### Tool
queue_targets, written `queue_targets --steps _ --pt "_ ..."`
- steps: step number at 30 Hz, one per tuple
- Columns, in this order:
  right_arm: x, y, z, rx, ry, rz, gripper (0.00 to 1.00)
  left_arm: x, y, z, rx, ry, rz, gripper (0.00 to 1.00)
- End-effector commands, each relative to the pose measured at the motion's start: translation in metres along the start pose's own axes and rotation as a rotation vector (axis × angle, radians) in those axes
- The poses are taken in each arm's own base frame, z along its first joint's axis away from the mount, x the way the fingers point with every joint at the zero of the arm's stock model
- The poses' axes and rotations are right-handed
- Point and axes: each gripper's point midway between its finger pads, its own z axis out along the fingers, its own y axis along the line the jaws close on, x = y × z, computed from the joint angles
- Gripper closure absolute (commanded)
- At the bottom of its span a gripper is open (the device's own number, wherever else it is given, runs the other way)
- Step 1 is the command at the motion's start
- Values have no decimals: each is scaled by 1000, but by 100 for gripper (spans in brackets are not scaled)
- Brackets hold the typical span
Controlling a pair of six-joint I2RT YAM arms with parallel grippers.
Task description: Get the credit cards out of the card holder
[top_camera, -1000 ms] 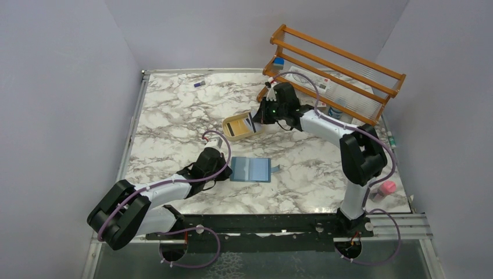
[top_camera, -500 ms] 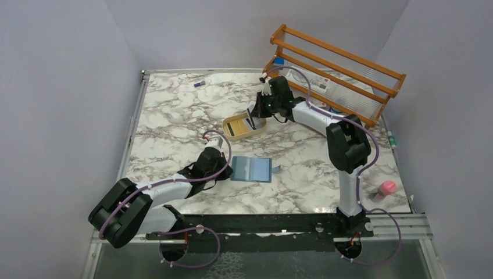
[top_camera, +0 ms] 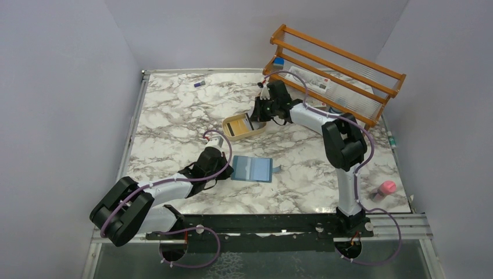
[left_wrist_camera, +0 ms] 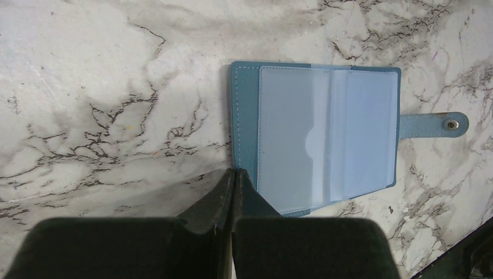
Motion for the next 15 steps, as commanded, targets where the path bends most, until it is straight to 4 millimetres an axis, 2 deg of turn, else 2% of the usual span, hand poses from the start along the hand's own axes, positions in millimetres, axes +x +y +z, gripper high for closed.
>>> queue_targets --steps 1,8,11,15 --pt "16 -11 6 15 49 9 86 4 2 -2 -11 23 18 100" --pt "9 -24 1 75 39 12 71 5 4 -5 -18 21 18 100" --pt "-3 -25 -5 97 18 -2 71 6 5 -5 -20 22 16 100" --pt "-31 -24 -21 149 -43 -41 67 5 5 -5 -20 21 17 100"
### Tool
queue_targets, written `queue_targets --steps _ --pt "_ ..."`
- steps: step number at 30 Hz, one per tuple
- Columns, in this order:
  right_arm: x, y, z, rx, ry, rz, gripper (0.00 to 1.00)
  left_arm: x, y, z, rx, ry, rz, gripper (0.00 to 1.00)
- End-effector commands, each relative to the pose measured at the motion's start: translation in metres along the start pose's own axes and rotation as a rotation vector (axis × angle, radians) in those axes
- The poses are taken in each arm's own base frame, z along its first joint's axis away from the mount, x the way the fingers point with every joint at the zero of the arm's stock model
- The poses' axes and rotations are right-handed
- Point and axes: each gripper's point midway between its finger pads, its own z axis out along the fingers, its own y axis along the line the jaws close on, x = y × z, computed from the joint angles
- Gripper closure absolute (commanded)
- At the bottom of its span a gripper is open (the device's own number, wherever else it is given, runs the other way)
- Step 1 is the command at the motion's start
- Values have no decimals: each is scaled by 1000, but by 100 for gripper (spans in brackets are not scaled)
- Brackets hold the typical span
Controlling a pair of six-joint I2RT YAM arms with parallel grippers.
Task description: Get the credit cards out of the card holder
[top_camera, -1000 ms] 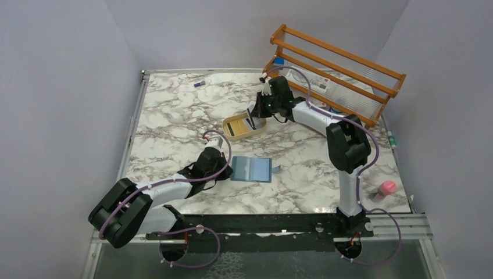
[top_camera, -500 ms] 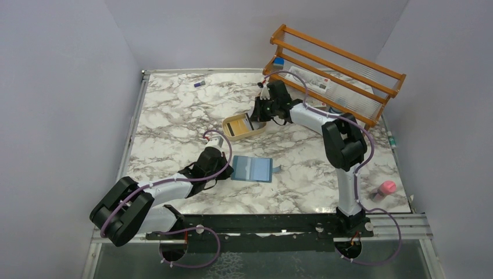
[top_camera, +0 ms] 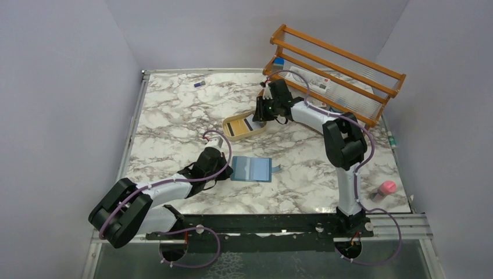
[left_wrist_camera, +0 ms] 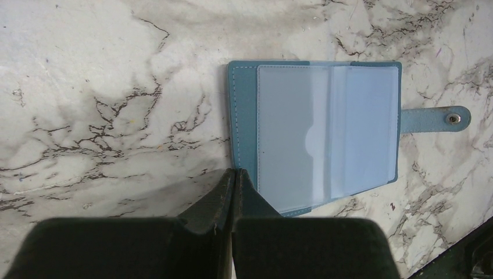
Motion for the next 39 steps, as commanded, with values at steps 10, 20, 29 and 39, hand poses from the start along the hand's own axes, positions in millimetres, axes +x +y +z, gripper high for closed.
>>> queue_targets --steps 10,20,29,39 --pt "-94 37 -90 16 -257 -142 53 -3 0 -3 -18 4 21 100" --pt "-60 78 -176 -157 -410 -208 0 -38 -10 -10 -36 -86 76 91" --pt "12 56 -218 -91 -455 -101 0 -83 -27 3 -37 -126 146 42" --pt "78 35 -239 -54 -452 -10 0 -152 -20 -14 -72 -250 142 1"
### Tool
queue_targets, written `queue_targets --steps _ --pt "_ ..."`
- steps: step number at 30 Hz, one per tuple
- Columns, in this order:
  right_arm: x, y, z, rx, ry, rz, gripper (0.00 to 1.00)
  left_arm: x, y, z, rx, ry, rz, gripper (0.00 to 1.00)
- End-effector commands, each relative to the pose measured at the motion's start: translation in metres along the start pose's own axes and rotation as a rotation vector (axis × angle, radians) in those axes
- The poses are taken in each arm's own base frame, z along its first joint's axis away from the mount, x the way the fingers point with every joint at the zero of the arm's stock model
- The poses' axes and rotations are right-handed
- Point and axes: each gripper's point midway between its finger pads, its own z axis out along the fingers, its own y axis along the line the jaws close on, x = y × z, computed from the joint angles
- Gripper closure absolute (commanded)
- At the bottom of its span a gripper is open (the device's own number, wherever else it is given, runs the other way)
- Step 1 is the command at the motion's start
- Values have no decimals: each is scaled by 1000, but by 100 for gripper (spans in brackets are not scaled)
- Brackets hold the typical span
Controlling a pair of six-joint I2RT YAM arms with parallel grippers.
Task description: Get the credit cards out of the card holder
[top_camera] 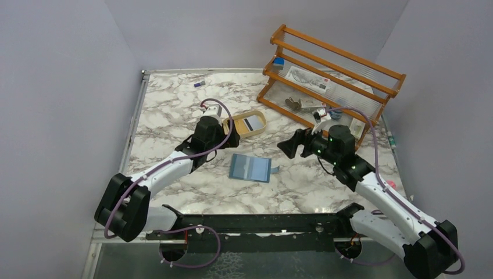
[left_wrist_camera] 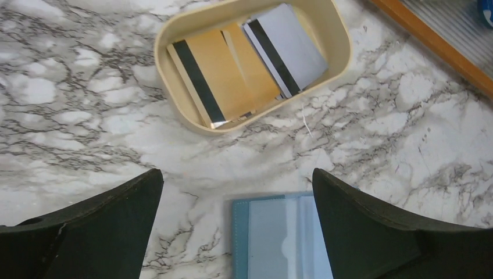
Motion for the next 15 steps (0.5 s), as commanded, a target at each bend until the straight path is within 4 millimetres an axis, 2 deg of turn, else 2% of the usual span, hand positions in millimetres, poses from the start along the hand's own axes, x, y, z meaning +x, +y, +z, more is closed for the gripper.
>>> queue_targets --steps 1,6,10,15 --pt "13 -17 -11 94 -8 50 0 -33 16 -14 -42 -77 15 1" --pt "24 -33 -18 150 -75 95 0 -62 50 -37 -142 -250 6 1" --pt "28 -32 -16 140 -77 101 0 -79 58 -50 -108 -364 9 1" --pt "27 -34 -13 138 -80 80 0 -87 63 -50 -105 -380 5 1"
